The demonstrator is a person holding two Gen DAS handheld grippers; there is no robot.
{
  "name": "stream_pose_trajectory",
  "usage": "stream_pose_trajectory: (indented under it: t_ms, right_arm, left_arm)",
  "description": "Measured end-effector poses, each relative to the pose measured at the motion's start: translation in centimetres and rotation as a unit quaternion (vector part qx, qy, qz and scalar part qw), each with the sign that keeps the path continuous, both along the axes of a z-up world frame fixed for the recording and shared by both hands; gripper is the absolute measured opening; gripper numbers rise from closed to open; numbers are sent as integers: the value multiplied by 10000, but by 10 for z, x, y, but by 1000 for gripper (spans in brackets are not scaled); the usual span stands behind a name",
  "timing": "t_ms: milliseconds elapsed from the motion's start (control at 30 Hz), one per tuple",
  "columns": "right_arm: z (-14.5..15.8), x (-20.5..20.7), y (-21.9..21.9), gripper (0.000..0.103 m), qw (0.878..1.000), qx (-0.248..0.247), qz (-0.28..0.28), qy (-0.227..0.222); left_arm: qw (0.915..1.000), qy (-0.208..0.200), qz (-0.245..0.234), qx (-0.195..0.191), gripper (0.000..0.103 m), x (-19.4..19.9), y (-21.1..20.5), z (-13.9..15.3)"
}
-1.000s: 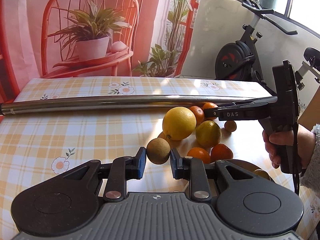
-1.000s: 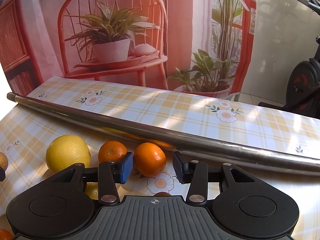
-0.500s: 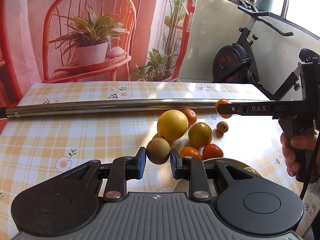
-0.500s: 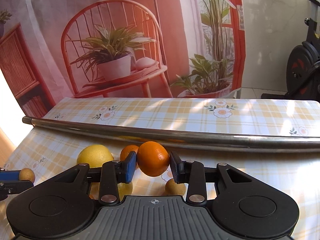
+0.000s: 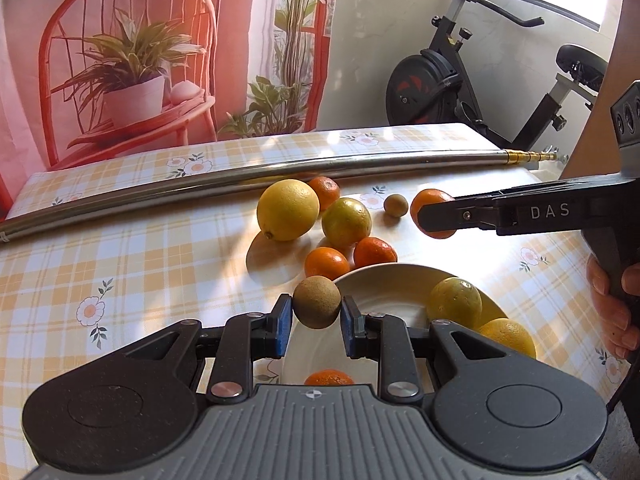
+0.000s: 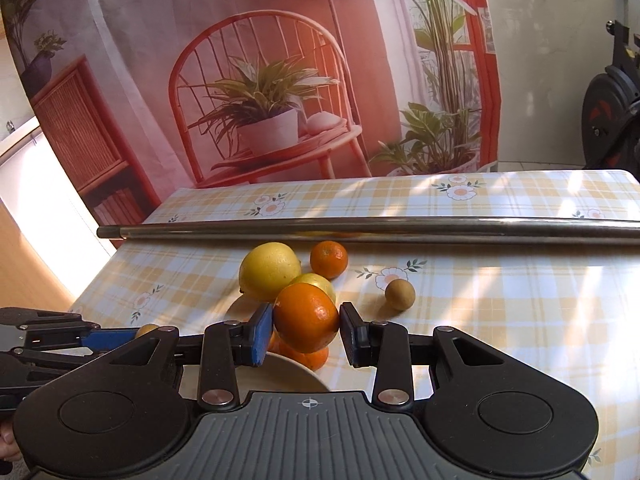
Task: Organize fruits
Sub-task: 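Lower the kiwi onto the plate with the left tool while the right tool lowers the tangerine there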
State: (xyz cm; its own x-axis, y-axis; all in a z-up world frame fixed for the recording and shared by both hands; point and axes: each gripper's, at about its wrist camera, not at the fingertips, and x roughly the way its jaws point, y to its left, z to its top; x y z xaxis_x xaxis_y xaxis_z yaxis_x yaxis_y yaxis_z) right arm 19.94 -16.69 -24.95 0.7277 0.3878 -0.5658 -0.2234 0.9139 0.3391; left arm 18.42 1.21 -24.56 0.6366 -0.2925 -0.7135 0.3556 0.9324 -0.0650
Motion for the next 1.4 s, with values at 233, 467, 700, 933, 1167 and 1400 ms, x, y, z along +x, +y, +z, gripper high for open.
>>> stream_pose_trajectory:
  t_ms: [233,467,700,933,1167,1400]
  right_arm:
    - [-5,-1,18,33,9983,-299,328,381]
    - [-13,1,39,33,9937,-648,666,621]
    - [-21,4,50,33,9898,-815,869,782]
    - [-27,9,55,33,9876,-918,911,892]
    - [-27,12,58,34,9856,-1031,930,963]
    - [-23,9,58,34,9854,-1113,935,883]
  left_arm:
    - [9995,236,-98,162,27,7,-3,-14]
    - [9987,345,-267,267,27,7,-7,-21]
    - [9979,443,-288,363,27,9,-11,-28]
    - [9975,530,-319,330,27,11,-11,-31]
    - [9975,547,-317,321,28,11,-13,-31]
    - [9976,550,-268,320,28,10,-12,-30]
